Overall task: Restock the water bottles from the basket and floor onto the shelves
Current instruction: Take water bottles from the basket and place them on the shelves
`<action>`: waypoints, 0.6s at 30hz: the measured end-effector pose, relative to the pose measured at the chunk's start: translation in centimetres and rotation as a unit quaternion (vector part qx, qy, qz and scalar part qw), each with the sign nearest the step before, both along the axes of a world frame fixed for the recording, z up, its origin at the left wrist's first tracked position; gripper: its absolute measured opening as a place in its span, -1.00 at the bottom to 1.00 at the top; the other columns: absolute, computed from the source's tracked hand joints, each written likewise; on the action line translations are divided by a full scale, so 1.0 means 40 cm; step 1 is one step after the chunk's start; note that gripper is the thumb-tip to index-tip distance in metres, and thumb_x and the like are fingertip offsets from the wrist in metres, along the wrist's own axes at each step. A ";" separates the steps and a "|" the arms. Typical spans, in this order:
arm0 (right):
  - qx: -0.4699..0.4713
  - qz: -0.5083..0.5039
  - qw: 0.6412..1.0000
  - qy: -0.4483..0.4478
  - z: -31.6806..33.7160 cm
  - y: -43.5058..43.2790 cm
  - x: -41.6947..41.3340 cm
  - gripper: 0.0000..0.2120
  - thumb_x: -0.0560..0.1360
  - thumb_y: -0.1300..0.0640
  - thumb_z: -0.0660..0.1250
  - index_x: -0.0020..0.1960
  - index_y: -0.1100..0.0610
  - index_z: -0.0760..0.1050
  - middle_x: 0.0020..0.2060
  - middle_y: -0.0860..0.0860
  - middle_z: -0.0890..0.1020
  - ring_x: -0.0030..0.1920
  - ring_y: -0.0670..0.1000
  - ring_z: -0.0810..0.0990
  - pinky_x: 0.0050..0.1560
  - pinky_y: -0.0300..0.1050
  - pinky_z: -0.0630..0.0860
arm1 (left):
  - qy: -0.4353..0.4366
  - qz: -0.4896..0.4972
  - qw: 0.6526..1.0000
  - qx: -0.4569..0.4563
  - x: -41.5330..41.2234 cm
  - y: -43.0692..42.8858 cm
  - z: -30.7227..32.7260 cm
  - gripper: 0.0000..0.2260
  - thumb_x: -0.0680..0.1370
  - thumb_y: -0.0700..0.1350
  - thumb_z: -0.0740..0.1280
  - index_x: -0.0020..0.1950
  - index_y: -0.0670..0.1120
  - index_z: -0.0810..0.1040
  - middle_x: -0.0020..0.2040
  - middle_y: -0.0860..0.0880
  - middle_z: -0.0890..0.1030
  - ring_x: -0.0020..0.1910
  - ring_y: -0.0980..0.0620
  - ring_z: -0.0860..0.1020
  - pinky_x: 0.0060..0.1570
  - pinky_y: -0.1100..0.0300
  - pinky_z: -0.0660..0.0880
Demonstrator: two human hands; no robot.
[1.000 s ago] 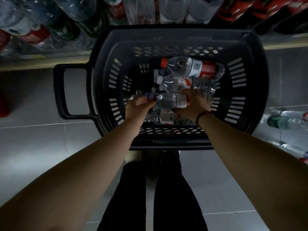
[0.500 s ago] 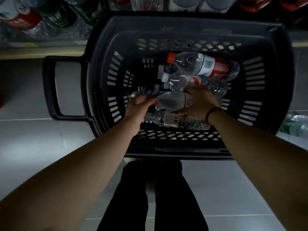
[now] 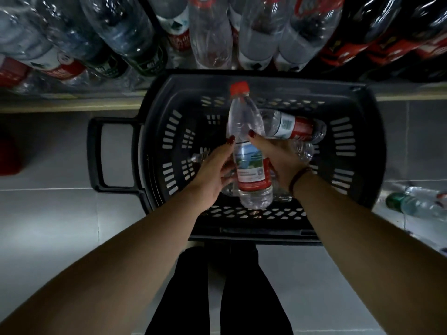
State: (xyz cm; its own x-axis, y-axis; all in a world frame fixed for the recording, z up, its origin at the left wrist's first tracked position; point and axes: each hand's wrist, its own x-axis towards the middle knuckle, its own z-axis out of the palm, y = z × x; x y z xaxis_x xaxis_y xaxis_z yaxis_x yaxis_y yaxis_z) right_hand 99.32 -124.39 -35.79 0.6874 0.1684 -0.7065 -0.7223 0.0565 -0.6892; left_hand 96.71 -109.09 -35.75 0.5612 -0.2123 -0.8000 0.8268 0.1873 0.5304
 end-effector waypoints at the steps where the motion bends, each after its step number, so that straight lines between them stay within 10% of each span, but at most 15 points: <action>1: 0.001 -0.007 1.000 0.008 0.013 0.015 -0.001 -0.60 0.42 -0.06 0.42 0.12 0.20 0.56 0.00 0.14 0.69 -0.01 0.13 0.69 0.05 0.10 0.59 | -0.003 -0.007 1.000 -0.007 0.002 -0.006 0.009 -0.55 0.44 0.24 0.24 0.19 0.00 0.55 0.07 0.00 0.69 0.11 -0.01 0.62 0.20 0.01 0.50; 7: -0.090 0.094 0.991 -0.041 0.018 0.059 -0.008 -0.75 0.55 -0.04 0.26 -0.20 0.09 0.55 -0.25 0.01 0.65 -0.18 0.03 0.66 -0.05 -0.03 0.60 | -0.008 0.032 0.999 -0.041 0.014 -0.006 0.015 -0.45 0.54 0.30 0.10 0.22 -0.10 0.54 0.10 -0.15 0.67 0.09 -0.08 0.65 -0.01 0.08 0.60; 13: -0.210 0.088 0.968 -0.109 -0.034 -0.044 0.028 -0.86 0.55 0.10 0.30 -0.05 0.16 0.57 -0.20 -0.08 0.62 -0.23 -0.22 0.57 -0.19 -0.33 0.50 | 0.046 0.082 0.995 0.035 -0.006 0.038 -0.048 -0.41 0.38 0.31 0.35 0.23 -0.08 0.55 0.09 -0.15 0.67 0.07 -0.14 0.64 0.13 -0.10 0.54; 18: -0.350 0.061 0.928 -0.111 -0.135 -0.174 0.091 -0.55 0.45 0.02 0.43 0.28 0.16 0.48 0.16 0.02 0.57 0.11 -0.06 0.53 0.14 -0.16 0.48 | 0.102 0.104 0.987 0.063 -0.043 0.065 -0.114 -0.37 0.30 0.35 0.32 0.19 -0.05 0.56 -0.02 -0.12 0.69 -0.11 -0.05 0.68 -0.01 0.02 0.55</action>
State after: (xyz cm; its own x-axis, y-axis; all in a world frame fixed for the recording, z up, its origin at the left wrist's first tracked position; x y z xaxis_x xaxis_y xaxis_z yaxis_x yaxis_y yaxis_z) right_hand 102.95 -131.36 -41.19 0.8355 -0.1919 -0.5149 -0.5290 -0.5345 -0.6592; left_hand 95.00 -106.48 -40.30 0.4075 -0.0016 -0.9132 0.8692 0.3073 0.3874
